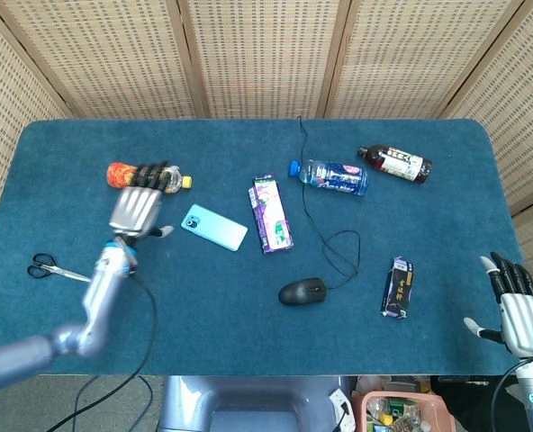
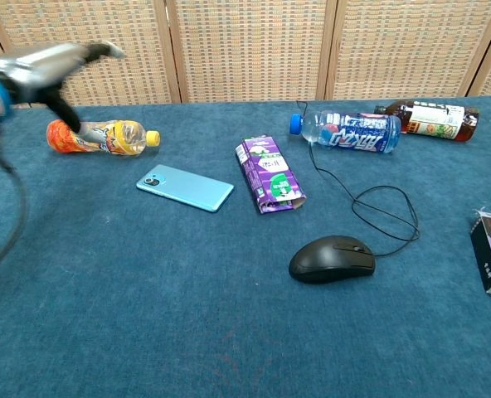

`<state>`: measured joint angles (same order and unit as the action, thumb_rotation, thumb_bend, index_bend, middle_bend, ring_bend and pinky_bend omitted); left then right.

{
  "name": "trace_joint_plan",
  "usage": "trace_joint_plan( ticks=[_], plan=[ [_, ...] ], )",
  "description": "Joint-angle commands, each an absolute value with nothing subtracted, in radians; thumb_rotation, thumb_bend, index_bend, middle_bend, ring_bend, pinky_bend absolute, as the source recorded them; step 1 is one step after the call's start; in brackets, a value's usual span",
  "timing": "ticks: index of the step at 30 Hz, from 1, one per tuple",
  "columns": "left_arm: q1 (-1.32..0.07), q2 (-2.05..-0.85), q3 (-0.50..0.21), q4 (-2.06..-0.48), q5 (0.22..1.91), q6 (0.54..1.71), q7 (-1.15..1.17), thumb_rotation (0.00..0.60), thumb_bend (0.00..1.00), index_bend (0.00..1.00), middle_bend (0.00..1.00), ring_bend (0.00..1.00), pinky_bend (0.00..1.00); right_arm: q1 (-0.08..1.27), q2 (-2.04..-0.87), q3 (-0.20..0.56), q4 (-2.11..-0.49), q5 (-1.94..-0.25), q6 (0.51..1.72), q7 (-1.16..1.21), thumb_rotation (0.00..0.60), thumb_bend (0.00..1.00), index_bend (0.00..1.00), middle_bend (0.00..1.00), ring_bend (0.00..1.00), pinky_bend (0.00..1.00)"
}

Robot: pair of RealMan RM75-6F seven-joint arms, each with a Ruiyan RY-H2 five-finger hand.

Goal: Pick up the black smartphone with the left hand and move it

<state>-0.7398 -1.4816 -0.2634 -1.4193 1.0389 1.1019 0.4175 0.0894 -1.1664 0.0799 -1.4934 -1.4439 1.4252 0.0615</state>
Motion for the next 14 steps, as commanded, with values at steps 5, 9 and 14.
trace_joint_plan(
  ticks=[5,9,14],
  plan=[
    [-0.447,-1.265,-0.104,-1.563,1.251,1.388,0.162,0.600,0.00,0.00,0.00,0.00,0.00,0.083,-1.158,0.078,-1.501,-1.451,1.437,0.069,0.600,0.00,0.00,0.00,0.00,0.00],
    [-0.346,-1.236,-0.042,-1.574,1.282,1.470,0.134,0.600,0.00,0.00,0.00,0.00,0.00,0.081,-1.155,0.078,-1.507,-1.457,1.446,0.071,0.600,0.00,0.00,0.00,0.00,0.00],
    [-0.284,-1.235,-0.007,-1.566,1.307,1.514,0.092,0.600,0.00,0.00,0.00,0.00,0.00,0.078,-1.150,0.078,-1.511,-1.461,1.454,0.072,0.600,0.00,0.00,0.00,0.00,0.00]
  ],
)
